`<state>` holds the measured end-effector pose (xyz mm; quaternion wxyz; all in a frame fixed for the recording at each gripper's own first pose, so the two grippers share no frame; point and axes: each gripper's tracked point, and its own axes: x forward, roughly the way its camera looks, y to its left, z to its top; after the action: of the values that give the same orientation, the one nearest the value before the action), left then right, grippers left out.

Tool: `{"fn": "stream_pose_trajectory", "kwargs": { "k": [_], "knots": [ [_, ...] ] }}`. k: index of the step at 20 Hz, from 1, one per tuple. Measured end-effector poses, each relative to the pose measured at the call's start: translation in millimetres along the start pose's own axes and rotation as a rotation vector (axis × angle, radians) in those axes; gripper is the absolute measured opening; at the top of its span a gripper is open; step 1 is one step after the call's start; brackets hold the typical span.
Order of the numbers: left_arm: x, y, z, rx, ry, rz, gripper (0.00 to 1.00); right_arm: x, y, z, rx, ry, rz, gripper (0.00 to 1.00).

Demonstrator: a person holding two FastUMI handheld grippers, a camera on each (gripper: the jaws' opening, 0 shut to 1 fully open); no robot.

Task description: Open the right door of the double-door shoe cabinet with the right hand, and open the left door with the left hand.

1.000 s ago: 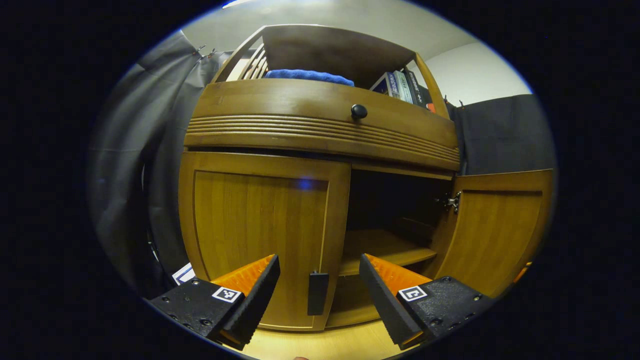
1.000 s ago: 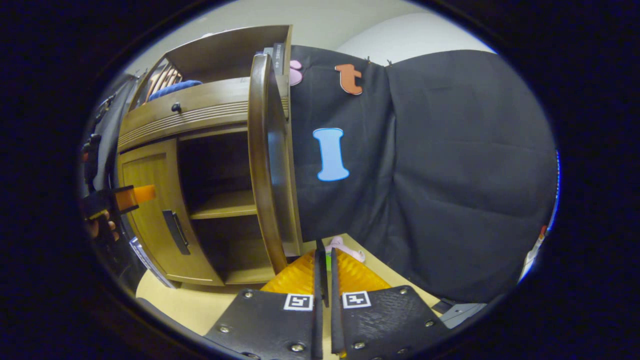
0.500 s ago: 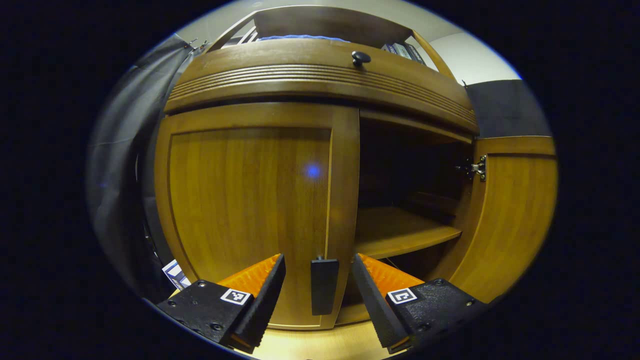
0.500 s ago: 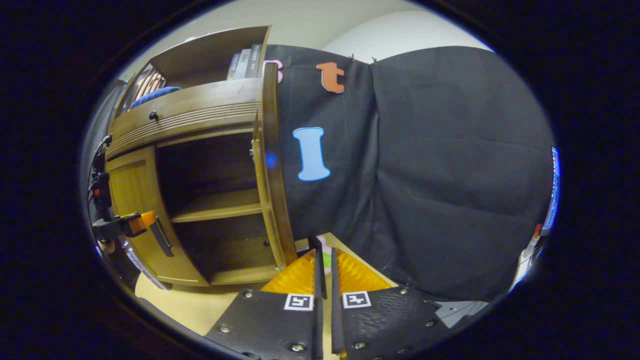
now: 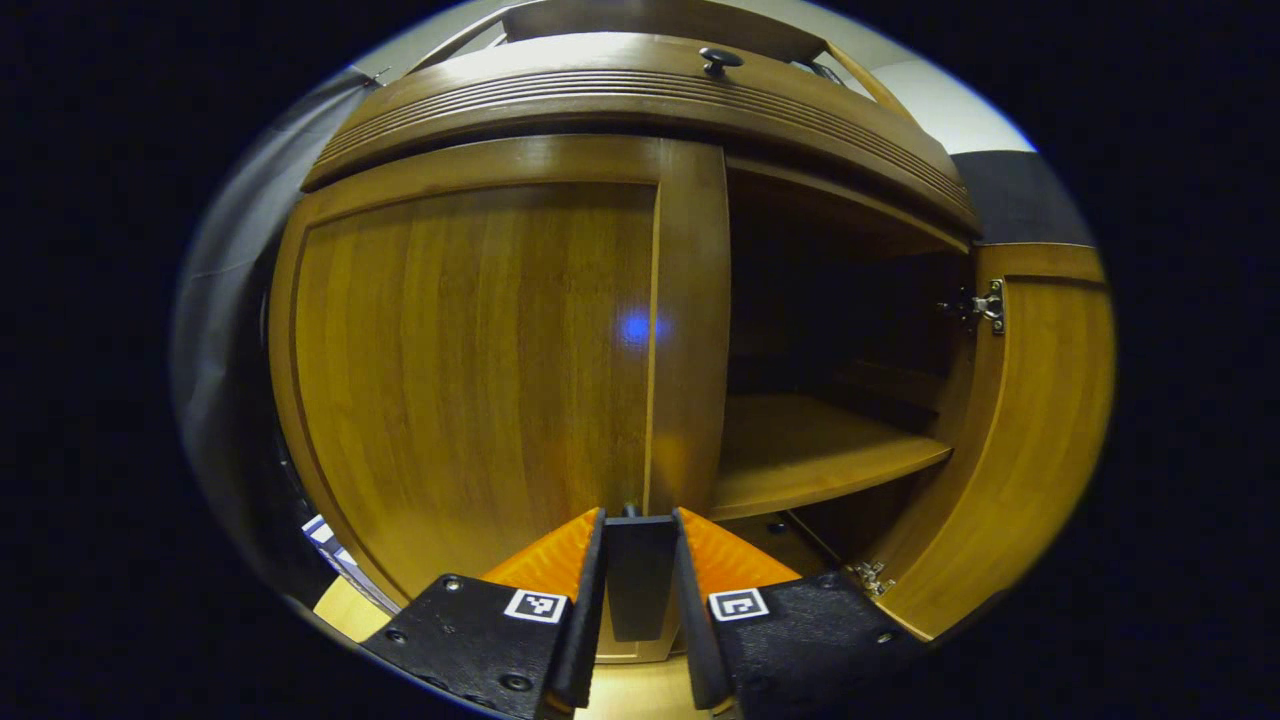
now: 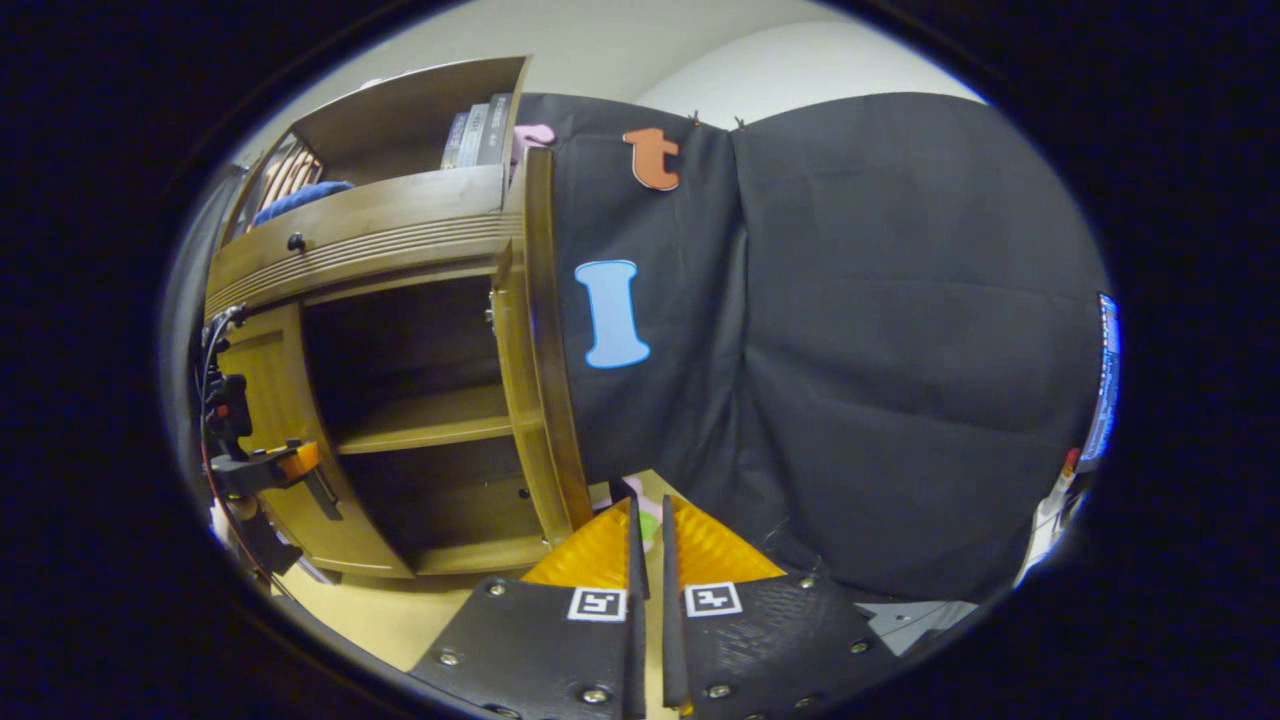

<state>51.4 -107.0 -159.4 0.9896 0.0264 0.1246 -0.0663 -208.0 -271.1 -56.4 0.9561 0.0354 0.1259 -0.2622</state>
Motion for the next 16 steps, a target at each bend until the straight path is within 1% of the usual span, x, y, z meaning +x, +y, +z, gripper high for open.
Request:
{"fn": "stream_pose_trajectory", "kwargs": {
  "k": [4,5,8,10,11,16],
  "knots": [
    [-4,-1,-1,-0.001,0.004,-0.014,0.35,-3,-1,3,0.015,-0.002,-0.017,0.07],
    [-6,-1,-1,-0.003,0.006,-0.017,0.31,-4,-3,3,0.016,-0.003,-0.02,0.07],
    [-16,-1,-2,-0.006,0.005,-0.028,0.31,-12,-4,2,0.016,-0.005,-0.015,0.07],
    [-26,0,-2,-0.005,0.004,-0.033,0.36,-23,-4,0,0.015,-0.006,-0.007,0.07],
    [-31,0,-3,-0.007,0.003,-0.036,0.32,-26,-2,-2,0.015,-0.006,-0.001,0.07],
    [-60,5,-5,-0.02,-0.007,-0.048,0.32,-40,10,-5,0.006,0.003,0.038,0.07]
  ]
}}
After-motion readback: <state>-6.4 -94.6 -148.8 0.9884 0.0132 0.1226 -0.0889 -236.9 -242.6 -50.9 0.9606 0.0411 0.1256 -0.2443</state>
